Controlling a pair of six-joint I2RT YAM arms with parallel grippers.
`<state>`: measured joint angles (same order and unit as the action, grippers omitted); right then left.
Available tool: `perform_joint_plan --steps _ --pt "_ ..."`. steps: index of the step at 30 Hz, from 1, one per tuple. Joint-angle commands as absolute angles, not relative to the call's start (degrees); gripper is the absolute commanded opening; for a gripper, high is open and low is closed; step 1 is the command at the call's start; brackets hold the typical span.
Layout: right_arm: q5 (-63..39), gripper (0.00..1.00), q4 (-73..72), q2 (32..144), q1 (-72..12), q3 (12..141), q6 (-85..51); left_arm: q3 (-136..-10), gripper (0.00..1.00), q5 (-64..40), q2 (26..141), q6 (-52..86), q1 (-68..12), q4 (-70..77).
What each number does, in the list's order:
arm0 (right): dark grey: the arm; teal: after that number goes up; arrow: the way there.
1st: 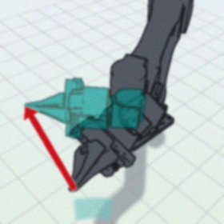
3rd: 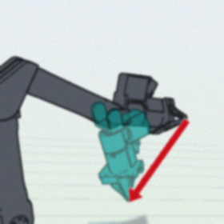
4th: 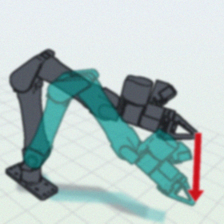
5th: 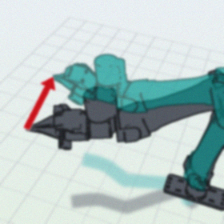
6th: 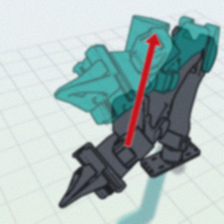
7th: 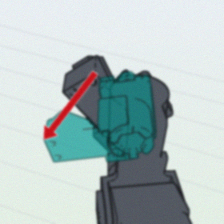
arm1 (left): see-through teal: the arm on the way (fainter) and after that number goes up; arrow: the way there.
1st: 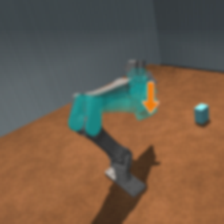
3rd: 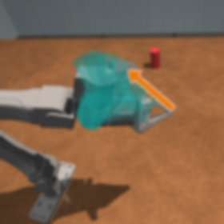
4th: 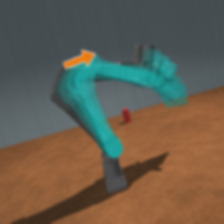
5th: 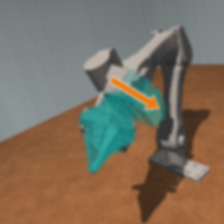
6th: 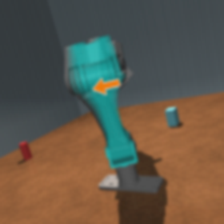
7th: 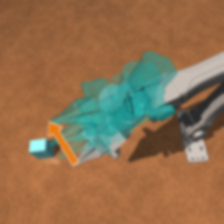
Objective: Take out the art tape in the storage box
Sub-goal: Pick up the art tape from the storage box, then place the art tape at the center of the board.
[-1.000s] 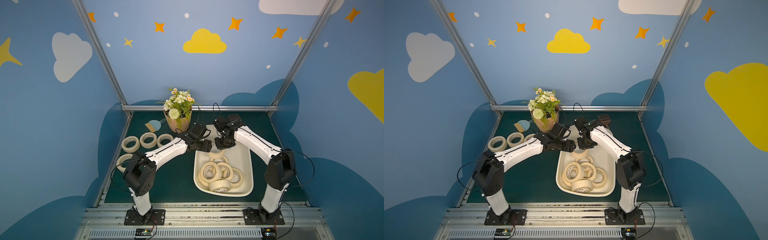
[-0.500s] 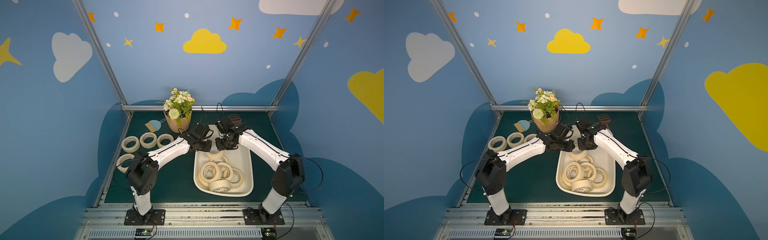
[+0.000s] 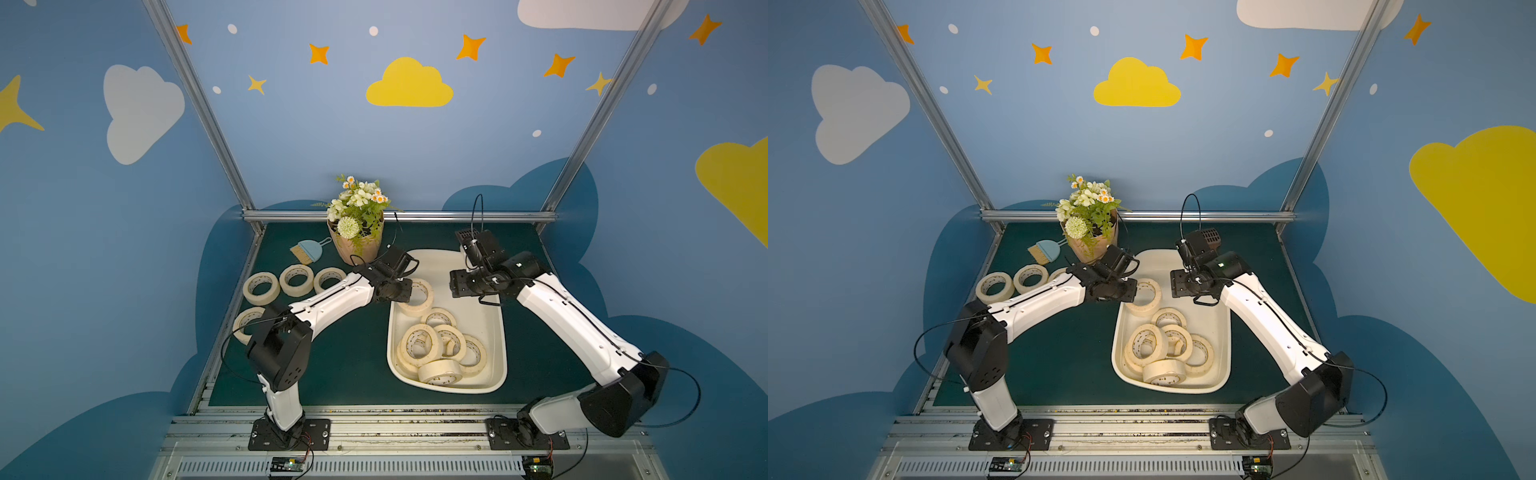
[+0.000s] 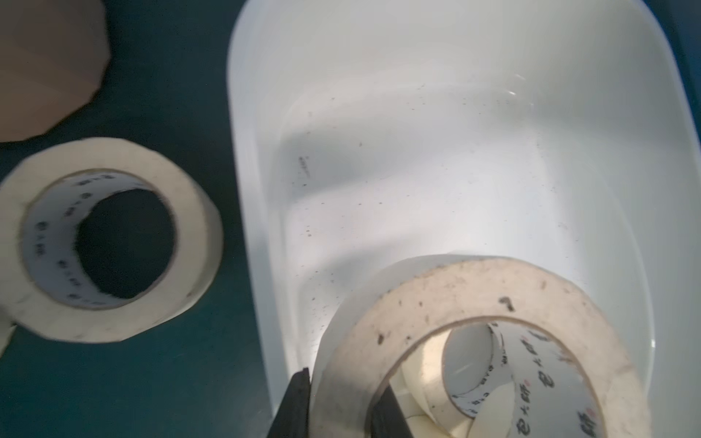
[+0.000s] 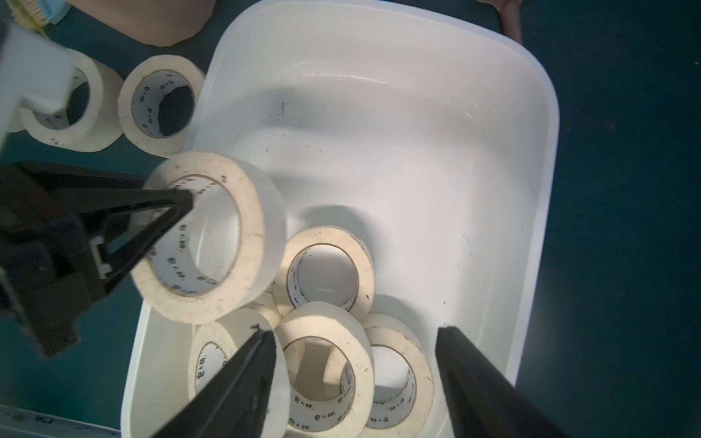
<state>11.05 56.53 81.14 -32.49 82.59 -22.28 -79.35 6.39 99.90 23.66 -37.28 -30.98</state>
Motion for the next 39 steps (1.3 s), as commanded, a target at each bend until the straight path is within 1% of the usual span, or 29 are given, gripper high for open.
perform_joint_plan --steps 1,7,9,11,14,17,20,22,25,29,32,35,39 --pt "12.8 0.72 57.6 78.6 -29.8 79.5 -22.6 -76.0 0.04 13.3 87.6 22.3 -32.5 -36.2" --pt "12.4 0.73 53.9 75.8 -27.0 74.1 -22.6 -57.9 0.04 19.8 69.1 24.7 -19.1 -35.6" --pt "12.1 0.76 53.6 76.1 -26.7 73.6 -22.5 -51.9 0.04 20.3 65.3 25.7 -14.4 -34.0" --pt "11.2 0.81 53.3 76.5 -26.6 73.3 -22.2 -46.9 0.04 18.4 63.8 27.3 -9.1 -31.6" --pt "10.2 0.92 53.4 77.3 -26.6 73.1 -22.0 -41.2 0.04 16.1 64.4 30.0 -3.4 -26.9" --pt "9.8 0.95 54.0 77.5 -26.6 73.0 -22.0 -37.3 0.04 13.7 66.5 31.7 0.3 -22.0" --pt "9.7 0.97 54.1 77.3 -26.6 72.3 -21.9 -36.0 0.04 12.3 69.9 32.0 3.0 -19.1" --pt "9.4 0.98 54.0 77.2 -26.6 71.9 -21.8 -37.6 0.04 10.0 72.3 31.8 5.1 -19.6" --pt "8.9 0.98 54.2 77.4 -26.6 71.5 -21.6 -39.0 0.04 10.6 74.9 31.5 6.7 -18.9" --pt "8.0 0.98 55.1 77.6 -26.6 71.3 -21.5 -40.5 0.04 7.2 78.9 32.5 10.5 -19.8" --pt "5.1 0.98 55.6 77.9 -26.6 70.8 -21.5 -41.1 0.04 6.2 80.2 33.1 12.3 -19.8" --pt "-0.2 0.98 56.3 79.0 -26.9 70.8 -19.7 -42.6 0.04 7.9 81.2 32.6 12.7 -21.3" --pt "-1.5 0.98 57.4 80.1 -28.1 69.1 -19.5 -44.5 0.06 8.8 83.1 31.4 13.0 -23.1"
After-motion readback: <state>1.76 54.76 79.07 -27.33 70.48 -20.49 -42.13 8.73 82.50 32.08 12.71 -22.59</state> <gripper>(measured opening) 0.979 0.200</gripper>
